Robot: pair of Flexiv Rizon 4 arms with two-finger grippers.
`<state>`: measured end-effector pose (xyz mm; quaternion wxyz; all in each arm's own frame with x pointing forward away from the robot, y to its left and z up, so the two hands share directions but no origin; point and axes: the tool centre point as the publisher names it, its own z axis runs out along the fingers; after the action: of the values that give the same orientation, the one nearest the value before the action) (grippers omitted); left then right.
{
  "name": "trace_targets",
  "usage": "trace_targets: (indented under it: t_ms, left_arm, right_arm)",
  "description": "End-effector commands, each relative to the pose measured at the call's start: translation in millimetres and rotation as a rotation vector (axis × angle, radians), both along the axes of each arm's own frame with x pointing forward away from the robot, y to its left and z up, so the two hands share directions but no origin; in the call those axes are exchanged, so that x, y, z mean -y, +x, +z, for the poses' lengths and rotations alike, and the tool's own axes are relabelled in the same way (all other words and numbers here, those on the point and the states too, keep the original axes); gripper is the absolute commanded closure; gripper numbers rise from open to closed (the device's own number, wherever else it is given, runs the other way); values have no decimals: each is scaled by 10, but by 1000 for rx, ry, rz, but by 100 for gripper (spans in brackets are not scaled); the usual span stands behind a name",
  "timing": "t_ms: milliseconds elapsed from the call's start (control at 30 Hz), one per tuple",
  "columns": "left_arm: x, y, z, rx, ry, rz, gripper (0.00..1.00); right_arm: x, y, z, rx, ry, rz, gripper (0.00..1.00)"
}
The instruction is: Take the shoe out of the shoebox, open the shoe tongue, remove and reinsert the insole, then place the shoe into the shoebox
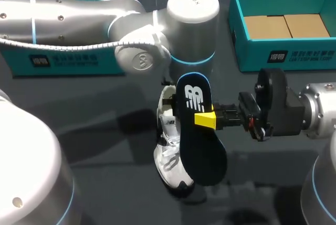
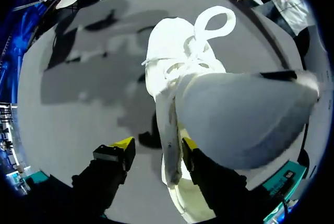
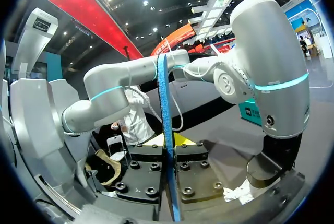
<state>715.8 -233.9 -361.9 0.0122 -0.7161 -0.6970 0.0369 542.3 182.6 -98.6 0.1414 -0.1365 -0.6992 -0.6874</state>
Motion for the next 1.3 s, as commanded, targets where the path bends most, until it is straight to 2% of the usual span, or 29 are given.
trace_targets:
  t_ms: [33,200,333,1000,1167,1300]
  left_arm:
    - [-147,22,230,-2,-68,7,0]
    - [-250,38,637,-31,-207,9,0]
    - [-256,10,1015,-86,-377,65,0]
    - [-256,10,1015,-86,-377,65,0]
    - [-256,153,1244,-11,-545,140,0]
    - [-278,270,1394,7,-625,187,0]
  right_arm:
    - [-10,-24,2,0,-2,-5,100]
    - [-10,-24,2,0,-2,-5,100]
    - [-10,-24,2,0,-2,-5,100]
    - [-10,-24,2,0,-2,-5,100]
    - [-10,-24,2,0,-2,-5,100]
    - [-10,-24,2,0,-2,-5,100]
